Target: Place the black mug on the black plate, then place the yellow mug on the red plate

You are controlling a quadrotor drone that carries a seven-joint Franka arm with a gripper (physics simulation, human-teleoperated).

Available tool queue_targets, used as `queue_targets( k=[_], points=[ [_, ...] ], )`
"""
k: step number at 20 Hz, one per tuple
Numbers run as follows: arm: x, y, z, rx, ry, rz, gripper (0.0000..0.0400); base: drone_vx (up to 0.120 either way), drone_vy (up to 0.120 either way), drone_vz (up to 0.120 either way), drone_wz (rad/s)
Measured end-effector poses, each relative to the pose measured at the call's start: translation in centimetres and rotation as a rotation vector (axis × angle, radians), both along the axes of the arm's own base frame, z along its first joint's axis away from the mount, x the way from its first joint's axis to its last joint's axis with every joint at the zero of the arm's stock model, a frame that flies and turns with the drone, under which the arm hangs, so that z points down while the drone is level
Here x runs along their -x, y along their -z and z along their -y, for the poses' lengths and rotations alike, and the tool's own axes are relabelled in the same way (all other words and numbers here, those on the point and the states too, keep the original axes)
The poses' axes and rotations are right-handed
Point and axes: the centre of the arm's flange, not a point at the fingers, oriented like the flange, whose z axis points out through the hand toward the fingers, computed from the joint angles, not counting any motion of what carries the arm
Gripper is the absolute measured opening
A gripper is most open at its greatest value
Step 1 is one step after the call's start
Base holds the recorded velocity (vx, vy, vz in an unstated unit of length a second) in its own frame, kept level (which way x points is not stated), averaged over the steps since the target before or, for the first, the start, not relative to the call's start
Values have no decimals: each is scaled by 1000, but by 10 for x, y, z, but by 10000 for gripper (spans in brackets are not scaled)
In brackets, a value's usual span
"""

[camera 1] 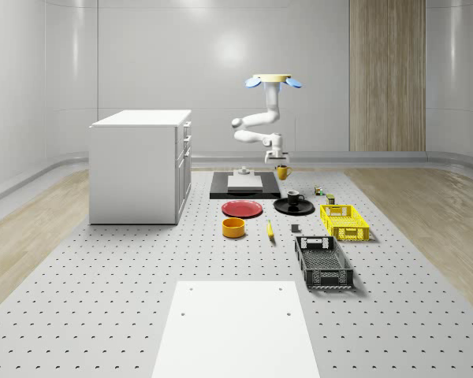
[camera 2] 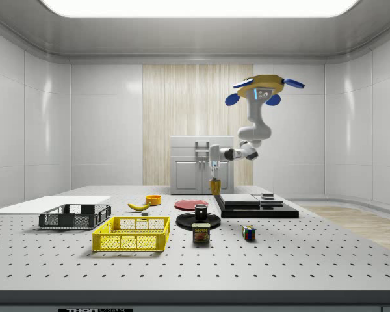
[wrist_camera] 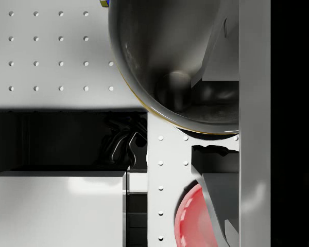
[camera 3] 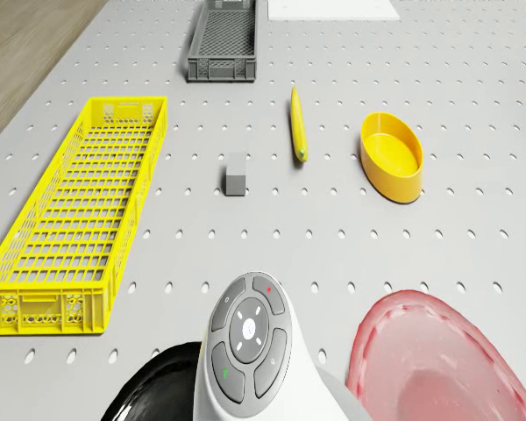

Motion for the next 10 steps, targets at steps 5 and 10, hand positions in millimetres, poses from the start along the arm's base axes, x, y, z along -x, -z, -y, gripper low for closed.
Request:
queue_targets(
  k=[5, 10],
  points=[
    [0, 0, 0, 0, 0, 0, 110, 120, -120, 0, 0],
    [0, 0, 0, 0, 0, 0, 110, 120, -120, 0, 0]
  ],
)
